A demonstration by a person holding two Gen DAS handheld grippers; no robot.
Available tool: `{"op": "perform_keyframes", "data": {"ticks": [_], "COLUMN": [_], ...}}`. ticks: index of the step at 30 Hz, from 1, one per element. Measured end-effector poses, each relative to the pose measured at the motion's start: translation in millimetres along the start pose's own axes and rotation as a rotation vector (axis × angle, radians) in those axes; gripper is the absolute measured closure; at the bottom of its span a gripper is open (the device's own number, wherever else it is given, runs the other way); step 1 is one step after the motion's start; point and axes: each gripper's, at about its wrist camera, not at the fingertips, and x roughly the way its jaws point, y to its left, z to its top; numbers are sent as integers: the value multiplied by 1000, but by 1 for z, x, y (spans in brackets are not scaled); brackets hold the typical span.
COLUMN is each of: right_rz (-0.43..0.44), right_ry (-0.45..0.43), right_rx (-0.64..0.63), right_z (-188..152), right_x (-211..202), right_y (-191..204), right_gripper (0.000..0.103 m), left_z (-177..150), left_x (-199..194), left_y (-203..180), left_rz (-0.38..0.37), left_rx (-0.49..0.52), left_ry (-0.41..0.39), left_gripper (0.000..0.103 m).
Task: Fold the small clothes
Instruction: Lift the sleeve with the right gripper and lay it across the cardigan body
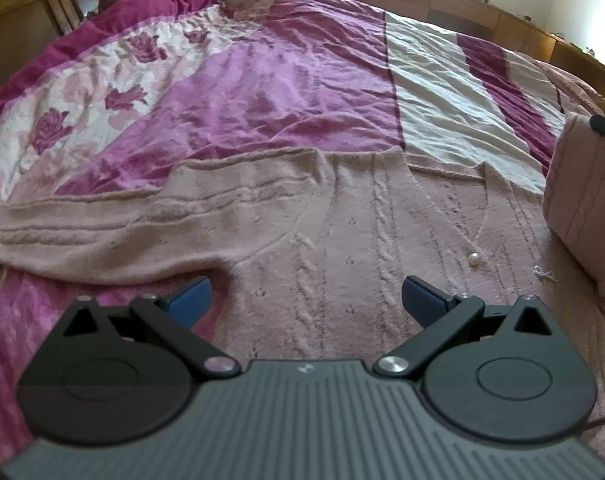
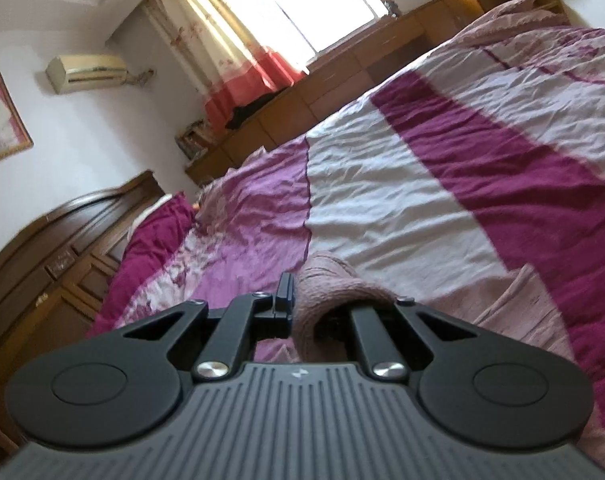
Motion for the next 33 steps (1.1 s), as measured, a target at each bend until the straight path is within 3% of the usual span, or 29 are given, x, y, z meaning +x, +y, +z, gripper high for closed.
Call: {"op": "perform_keyframes", "data": {"ticks": [13,22,28,30,33], "right_rz": [-47,-44,-24,0,31], "right_ry": [227,348,371,381,390], "right_rx": [-46,-74,-40,-26,-13], "right_z": [-90,-130,-134,-131,-129], "right_x": [69,89,90,89,84], "right_y": [-3,-7,-10,-9,-5], "right_gripper": [96,95,77,56,32], "left_z": [-7,-13,-15,-15,-16], "left_x": [7,17,18,18,18], "left_y": [12,11,9,8,6], "left_rz": [16,22,19,17,18], "left_rx": [-12,-2,10,11,14], "left_ry": [5,25,28,29,30], "left_gripper": [0,0,0,0,0]}}
